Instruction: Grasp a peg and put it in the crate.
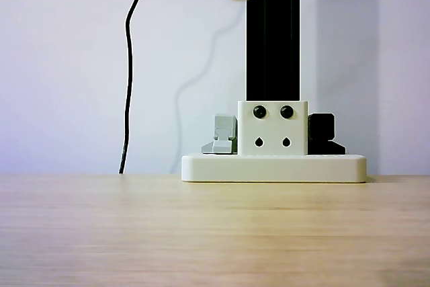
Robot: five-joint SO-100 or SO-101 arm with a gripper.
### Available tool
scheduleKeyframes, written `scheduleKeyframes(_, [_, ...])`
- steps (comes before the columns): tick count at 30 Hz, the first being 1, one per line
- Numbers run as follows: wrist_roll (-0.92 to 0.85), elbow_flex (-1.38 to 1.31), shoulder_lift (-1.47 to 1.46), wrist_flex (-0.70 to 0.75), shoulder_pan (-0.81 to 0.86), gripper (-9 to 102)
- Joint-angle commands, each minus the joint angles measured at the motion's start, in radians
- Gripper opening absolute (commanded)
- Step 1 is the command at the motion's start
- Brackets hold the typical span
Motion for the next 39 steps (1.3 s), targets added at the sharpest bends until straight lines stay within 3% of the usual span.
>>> scheduleKeyframes(1, [-0.009,0.003,-0.009,-0.011,-0.006,0])
scheduleKeyframes(13, [-0.012,-0.344,-0.526,-0.011,0.015,0])
scheduleKeyframes(18, [-0.038,-0.606,-0.773,-0.008,0.127,0])
scheduleKeyframes(21, [-0.155,-0.772,-0.917,0.005,0.236,0])
scheduleKeyframes(27, [-0.554,-0.973,-1.123,0.006,0.413,0])
scheduleKeyframes(39, [-1.052,-1.022,-1.252,-0.011,0.672,0])
